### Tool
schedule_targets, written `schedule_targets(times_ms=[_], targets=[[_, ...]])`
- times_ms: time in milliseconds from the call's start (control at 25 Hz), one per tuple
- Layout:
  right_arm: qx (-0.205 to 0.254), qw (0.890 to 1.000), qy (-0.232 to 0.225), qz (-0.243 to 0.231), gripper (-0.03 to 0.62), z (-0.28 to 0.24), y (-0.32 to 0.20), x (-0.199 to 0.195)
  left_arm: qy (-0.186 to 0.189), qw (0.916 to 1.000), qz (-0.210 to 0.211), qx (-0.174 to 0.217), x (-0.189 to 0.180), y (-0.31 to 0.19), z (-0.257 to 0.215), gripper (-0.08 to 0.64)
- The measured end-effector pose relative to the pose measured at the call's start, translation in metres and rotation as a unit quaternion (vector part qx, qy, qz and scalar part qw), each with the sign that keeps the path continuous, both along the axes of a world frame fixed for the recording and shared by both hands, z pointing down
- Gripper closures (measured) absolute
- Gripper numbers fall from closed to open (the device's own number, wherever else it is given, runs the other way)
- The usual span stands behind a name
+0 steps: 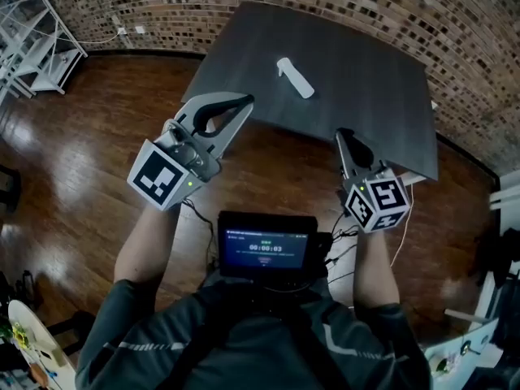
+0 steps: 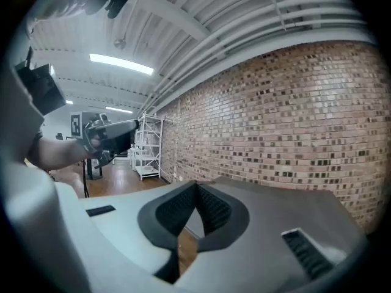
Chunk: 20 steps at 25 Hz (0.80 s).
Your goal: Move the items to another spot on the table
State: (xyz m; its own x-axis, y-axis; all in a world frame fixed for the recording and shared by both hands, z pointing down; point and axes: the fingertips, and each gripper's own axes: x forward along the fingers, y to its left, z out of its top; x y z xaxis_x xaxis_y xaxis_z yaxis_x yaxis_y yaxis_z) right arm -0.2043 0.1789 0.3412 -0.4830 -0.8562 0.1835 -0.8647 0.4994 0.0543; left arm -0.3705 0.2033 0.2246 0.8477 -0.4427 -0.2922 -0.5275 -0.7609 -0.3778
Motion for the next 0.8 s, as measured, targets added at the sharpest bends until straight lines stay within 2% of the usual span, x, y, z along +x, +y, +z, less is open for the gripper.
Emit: schedule_targets(times_ms=[80,320,640,800], targets=[[-0.001,1.0,0.002,0.003,0.591,0.001,-0.003,0.002,-0.007,0.9999,0.009,0.004,0.005,-0.001,0.001,0.563],[-0.007,1.0,0.002,0.015,0.591,0.003,-0.029,0.007,0.002,0.9996,0.025,-0.012,0.014,-0.024,0.01,0.563],[-0.001,1.0,-0.009,0.01,0.591,0.01,-0.106,0.031,-0.004,0.9996,0.016,-0.022,0.042,-0.088,0.022,0.563],[-0.012,1.0,-0.015,-0.006,0.591,0.018,-0.154,0.045,-0.007,0.9994,-0.005,-0.034,0.054,-0.132,0.027,0.563]])
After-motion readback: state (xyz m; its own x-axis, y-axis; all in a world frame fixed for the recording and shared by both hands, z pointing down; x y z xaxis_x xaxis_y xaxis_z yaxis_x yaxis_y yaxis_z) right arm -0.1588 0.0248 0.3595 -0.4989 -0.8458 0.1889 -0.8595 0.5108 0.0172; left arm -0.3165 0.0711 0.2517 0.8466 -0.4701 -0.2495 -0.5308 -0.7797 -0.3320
